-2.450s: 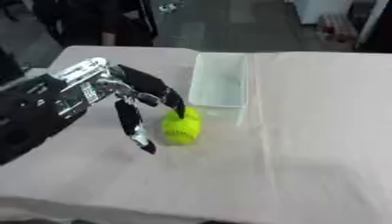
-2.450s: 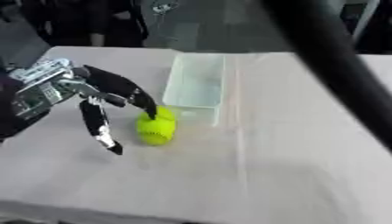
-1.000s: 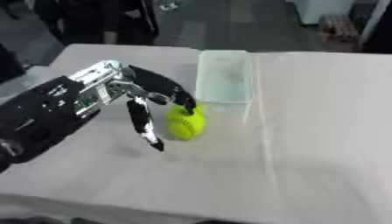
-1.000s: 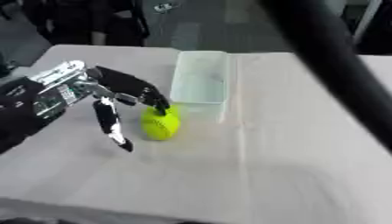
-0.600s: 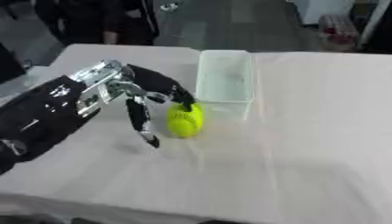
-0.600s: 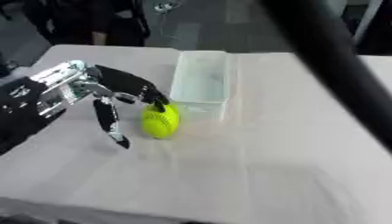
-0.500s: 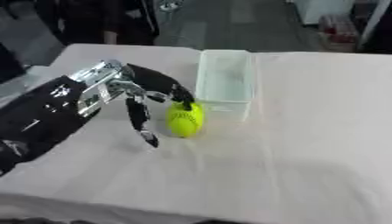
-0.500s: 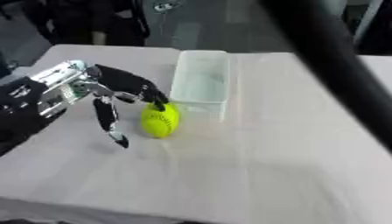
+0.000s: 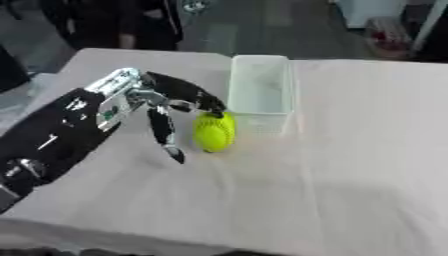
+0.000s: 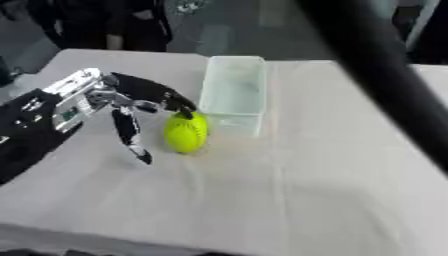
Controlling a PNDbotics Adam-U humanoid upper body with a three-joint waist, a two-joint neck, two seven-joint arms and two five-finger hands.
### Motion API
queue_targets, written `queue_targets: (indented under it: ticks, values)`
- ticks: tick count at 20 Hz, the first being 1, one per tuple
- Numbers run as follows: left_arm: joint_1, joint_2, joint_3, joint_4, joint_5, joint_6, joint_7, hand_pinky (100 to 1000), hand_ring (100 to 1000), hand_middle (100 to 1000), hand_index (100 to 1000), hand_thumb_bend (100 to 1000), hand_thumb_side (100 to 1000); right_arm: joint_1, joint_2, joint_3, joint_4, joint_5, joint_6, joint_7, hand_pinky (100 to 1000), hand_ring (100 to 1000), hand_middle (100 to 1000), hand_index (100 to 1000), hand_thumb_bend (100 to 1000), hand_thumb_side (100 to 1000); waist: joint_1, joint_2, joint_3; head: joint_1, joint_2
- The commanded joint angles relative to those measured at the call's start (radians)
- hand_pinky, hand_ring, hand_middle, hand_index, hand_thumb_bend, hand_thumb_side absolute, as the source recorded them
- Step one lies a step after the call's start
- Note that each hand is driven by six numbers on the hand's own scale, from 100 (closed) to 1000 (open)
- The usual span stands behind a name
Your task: Pick up objects on the table and place them in the box.
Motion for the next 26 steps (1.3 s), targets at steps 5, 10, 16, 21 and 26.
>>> queue_targets:
  ticks: [5, 10, 16, 21, 26]
  values:
    - [-0.022, -0.025, 0.027, 0.065, -0.044, -0.34, -0.257, 1000, 978, 992, 964, 602, 436, -0.014, -0.018, -0.011, -0.013, -0.005, -0.001, 0.005, 184, 478, 547, 806, 100, 1000, -0.006, -0.003, 0.0, 0.012, -0.003]
    - [-0.04, -0.054, 0.05, 0.094, -0.119, -0.302, -0.101, 1000, 976, 994, 976, 630, 411, -0.017, -0.019, -0.012, -0.013, -0.01, 0.001, 0.006, 185, 478, 546, 804, 100, 1000, -0.006, -0.004, -0.003, 0.018, -0.004]
    - [-0.04, -0.091, 0.051, 0.141, -0.255, -0.27, 0.047, 1000, 975, 994, 970, 640, 422, -0.027, -0.021, -0.013, -0.013, -0.021, 0.005, 0.008, 186, 478, 545, 804, 100, 1000, -0.006, -0.002, -0.01, 0.026, -0.009]
    - [-0.044, -0.133, 0.062, 0.2, -0.325, -0.275, 0.135, 1000, 971, 991, 969, 628, 430, -0.034, -0.022, -0.016, -0.013, -0.032, 0.009, 0.008, 186, 478, 545, 803, 100, 1000, -0.007, -0.002, -0.016, 0.036, -0.017]
    - [-0.046, -0.168, 0.077, 0.263, -0.385, -0.282, 0.183, 866, 880, 949, 957, 618, 381, -0.046, -0.022, -0.016, -0.013, -0.045, 0.015, 0.01, 188, 478, 544, 803, 100, 1000, -0.008, 0.001, -0.024, 0.05, -0.029]
